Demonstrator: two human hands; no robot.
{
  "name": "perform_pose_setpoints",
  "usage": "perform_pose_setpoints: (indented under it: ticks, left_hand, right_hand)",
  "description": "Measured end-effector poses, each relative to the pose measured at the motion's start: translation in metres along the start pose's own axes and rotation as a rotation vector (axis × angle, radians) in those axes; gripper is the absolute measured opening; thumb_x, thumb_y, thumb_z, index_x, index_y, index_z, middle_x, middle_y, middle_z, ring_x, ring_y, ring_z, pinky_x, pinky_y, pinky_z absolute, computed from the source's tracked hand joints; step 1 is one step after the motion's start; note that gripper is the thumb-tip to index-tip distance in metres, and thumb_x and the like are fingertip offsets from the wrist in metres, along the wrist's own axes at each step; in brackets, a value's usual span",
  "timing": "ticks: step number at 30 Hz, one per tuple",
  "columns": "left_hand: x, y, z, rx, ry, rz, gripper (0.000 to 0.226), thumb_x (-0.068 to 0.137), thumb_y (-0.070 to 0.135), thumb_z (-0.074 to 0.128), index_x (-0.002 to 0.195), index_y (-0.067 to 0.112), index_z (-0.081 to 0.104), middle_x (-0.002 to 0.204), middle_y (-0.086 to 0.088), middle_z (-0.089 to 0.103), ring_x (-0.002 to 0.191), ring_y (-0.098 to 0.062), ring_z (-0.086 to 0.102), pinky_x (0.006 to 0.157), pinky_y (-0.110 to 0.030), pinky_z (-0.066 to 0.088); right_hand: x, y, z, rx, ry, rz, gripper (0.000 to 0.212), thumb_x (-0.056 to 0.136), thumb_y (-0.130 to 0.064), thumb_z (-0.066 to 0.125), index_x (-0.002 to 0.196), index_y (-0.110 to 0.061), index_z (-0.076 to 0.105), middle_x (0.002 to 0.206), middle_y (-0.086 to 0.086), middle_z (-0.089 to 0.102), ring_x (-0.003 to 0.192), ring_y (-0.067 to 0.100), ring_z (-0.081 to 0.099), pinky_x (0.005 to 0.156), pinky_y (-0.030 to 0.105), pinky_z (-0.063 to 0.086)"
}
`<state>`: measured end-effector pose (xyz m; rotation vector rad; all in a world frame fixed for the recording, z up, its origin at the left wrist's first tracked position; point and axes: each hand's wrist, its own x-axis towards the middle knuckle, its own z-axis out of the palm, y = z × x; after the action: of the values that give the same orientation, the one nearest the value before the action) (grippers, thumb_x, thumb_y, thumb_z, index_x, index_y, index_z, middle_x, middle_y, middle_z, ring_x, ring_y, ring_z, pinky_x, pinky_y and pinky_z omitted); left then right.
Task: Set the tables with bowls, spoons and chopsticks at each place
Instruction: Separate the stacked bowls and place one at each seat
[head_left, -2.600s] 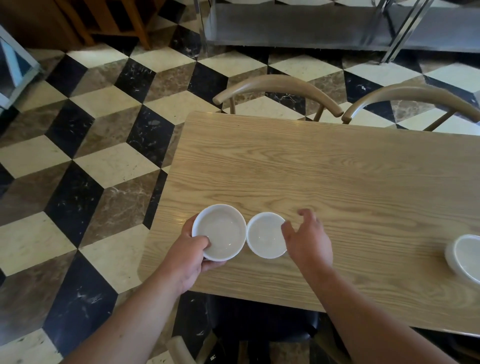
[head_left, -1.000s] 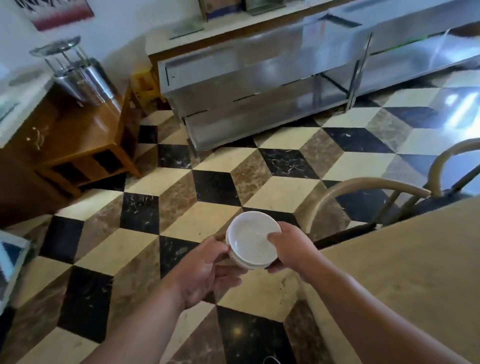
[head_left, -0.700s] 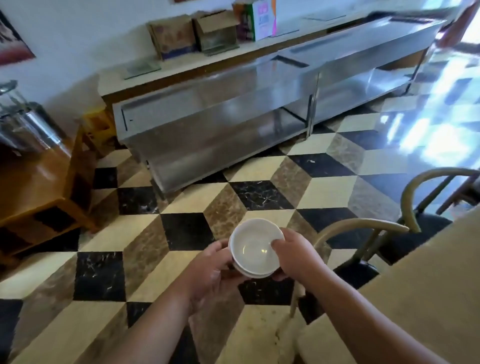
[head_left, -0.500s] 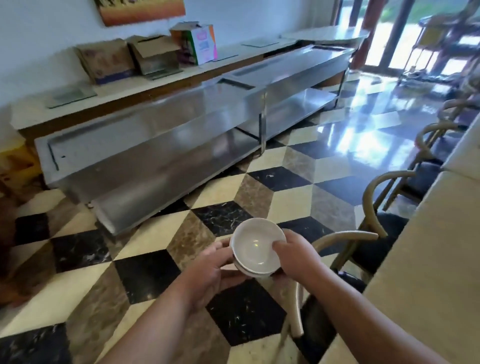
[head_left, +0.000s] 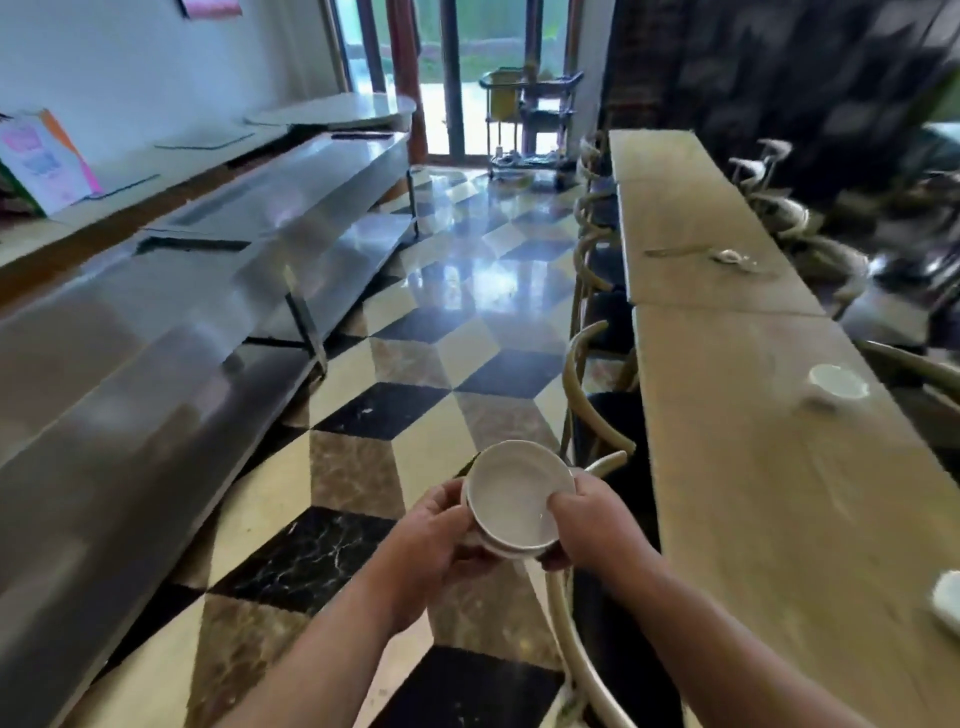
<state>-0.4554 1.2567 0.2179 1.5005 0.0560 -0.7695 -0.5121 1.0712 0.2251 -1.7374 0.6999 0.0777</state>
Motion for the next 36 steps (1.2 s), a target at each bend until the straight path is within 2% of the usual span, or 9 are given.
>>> perform_pose_setpoints:
  ticks: [4,10,14,21,24,27,30,33,36]
  left_hand:
    - [0.055,0.023,-0.004,0.043,-0.090,-0.060,0.028,0.107,0.015,0.062,0.134,0.021,0.058,0.127,-0.021,0.074,0.106,-0.035,0.079,0.079,-0.039,0.065]
    - [0.171,0.071,-0.002,0.214,-0.133,-0.134,0.040,0.105,0.016,0.066,0.143,0.021,0.056,0.128,-0.021,0.074,0.108,-0.041,0.078,0.096,-0.059,0.062]
    - [0.237,0.111,0.030,0.271,-0.159,-0.168,0.036,0.105,0.024,0.067,0.139,0.021,0.059,0.128,-0.019,0.072,0.105,-0.038,0.079,0.079,-0.047,0.067]
    - [0.319,0.159,0.117,0.429,-0.329,-0.122,0.038,0.104,0.021,0.070,0.140,0.024,0.058,0.123,-0.011,0.073,0.092,-0.024,0.081,0.066,-0.032,0.065]
    - [0.340,0.164,0.150,0.503,-0.444,-0.134,0.042,0.101,0.014,0.073,0.139,0.023,0.058,0.121,-0.012,0.075,0.094,-0.024,0.082,0.073,-0.038,0.068]
    - [0.362,0.160,0.179,0.578,-0.571,-0.147,0.039,0.101,0.012,0.072,0.136,0.022,0.058,0.116,-0.016,0.076,0.090,-0.027,0.082,0.074,-0.041,0.068]
    - [0.381,0.156,0.203,0.602,-0.725,-0.181,0.043,0.102,0.008,0.068,0.141,0.022,0.056,0.122,-0.018,0.074,0.092,-0.029,0.082,0.081,-0.045,0.068]
    - [0.396,0.154,0.218,0.603,-0.845,-0.235,0.038,0.104,0.003,0.060,0.139,0.019,0.055,0.124,-0.022,0.071,0.094,-0.039,0.082,0.094,-0.058,0.064]
    - [0.408,0.157,0.227,0.664,-0.945,-0.262,0.041,0.105,0.002,0.057,0.142,0.020,0.054,0.120,-0.023,0.073,0.095,-0.039,0.082,0.097,-0.060,0.062]
  right_hand:
    - [0.046,-0.004,-0.004,0.072,0.037,0.052,0.026,0.101,-0.010,0.046,0.122,-0.015,0.061,0.102,0.019,0.067,0.078,0.034,0.070,0.049,0.031,0.056]
    - [0.148,-0.010,-0.022,0.118,0.041,0.071,0.018,0.103,-0.018,0.050,0.108,-0.026,0.065,0.105,0.014,0.069,0.091,0.037,0.072,0.060,0.039,0.064]
    - [0.199,-0.024,-0.050,0.118,0.081,0.105,0.023,0.096,-0.034,0.053,0.112,-0.031,0.069,0.103,0.006,0.074,0.095,0.032,0.074,0.080,0.052,0.067]
    - [0.240,-0.032,-0.120,0.219,0.338,0.155,0.019,0.101,-0.023,0.050,0.111,-0.023,0.066,0.100,0.013,0.070,0.081,0.032,0.073,0.055,0.034,0.058]
    - [0.239,-0.023,-0.141,0.222,0.467,0.236,0.024,0.093,-0.028,0.050,0.104,-0.020,0.069,0.096,0.017,0.072,0.076,0.034,0.072,0.056,0.041,0.060]
    - [0.235,-0.014,-0.155,0.215,0.592,0.314,0.024,0.098,-0.020,0.049,0.108,-0.014,0.070,0.097,0.017,0.072,0.071,0.029,0.069,0.051,0.033,0.054]
    - [0.226,-0.007,-0.161,0.203,0.739,0.394,0.023,0.101,-0.023,0.049,0.113,-0.014,0.067,0.101,0.014,0.070,0.083,0.033,0.070,0.063,0.040,0.059]
    - [0.212,-0.012,-0.153,0.269,0.868,0.445,0.017,0.103,-0.018,0.049,0.113,-0.017,0.063,0.099,0.010,0.068,0.069,0.025,0.068,0.047,0.026,0.052]
    - [0.203,-0.024,-0.136,0.332,1.017,0.479,0.026,0.100,-0.014,0.050,0.119,-0.015,0.067,0.099,0.013,0.071,0.062,0.023,0.069,0.047,0.031,0.055]
